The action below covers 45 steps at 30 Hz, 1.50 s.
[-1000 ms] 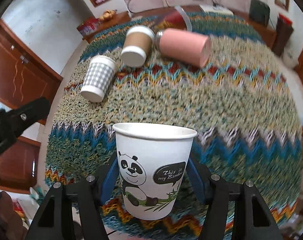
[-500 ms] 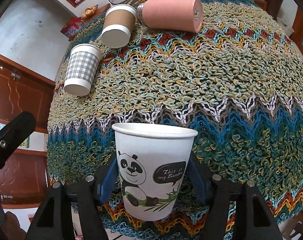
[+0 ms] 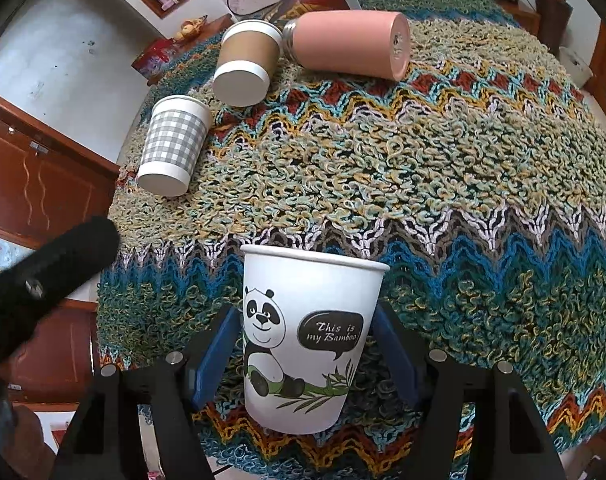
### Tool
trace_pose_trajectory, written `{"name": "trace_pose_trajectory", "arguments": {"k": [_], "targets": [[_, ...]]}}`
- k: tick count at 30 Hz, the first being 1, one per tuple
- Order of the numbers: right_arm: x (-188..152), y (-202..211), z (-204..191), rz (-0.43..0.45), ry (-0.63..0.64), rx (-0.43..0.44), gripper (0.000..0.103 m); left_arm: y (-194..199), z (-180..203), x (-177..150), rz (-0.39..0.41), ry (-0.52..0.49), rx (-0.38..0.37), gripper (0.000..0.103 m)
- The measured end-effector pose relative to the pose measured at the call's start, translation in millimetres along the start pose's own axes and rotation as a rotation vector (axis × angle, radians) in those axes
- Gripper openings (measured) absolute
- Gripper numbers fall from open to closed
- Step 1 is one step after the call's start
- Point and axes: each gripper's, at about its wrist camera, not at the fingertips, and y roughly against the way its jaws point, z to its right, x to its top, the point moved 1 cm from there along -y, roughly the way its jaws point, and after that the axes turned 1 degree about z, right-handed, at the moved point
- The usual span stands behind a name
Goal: Flip cup upright
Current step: 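Bring the left gripper to the panda cup held by the right gripper, then grasp the panda cup with the left gripper while the right gripper opens and releases it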
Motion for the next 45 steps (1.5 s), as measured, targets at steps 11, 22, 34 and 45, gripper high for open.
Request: {"name": "trace_pose_trajectory", "arguments": {"k": [11,22,34,45], "targets": [[-23.5,20.6,11.8,0.067,0.026,0.067,0.070,-24.5,21.9,3.7,-0.150,-0.063,-0.226,0.096],[-37.1,30.5,33.7,0.102,-0.030,0.118,0.070,-54.6,56.5,0.8,-0.250,-0.175,-0.242,0.096],[-50.0,36.7,46.2,0.117,-0.059,0.133,0.070,-84.0,71.1,-2.6,-0.346,-0.196,-0.254,0.096],[-51.5,36.7,48.3,0.111,-0.054,0.147,0.070,-98.2,86.0,-5.7,-0.395,-0.221,-0.262,0.088]]}}
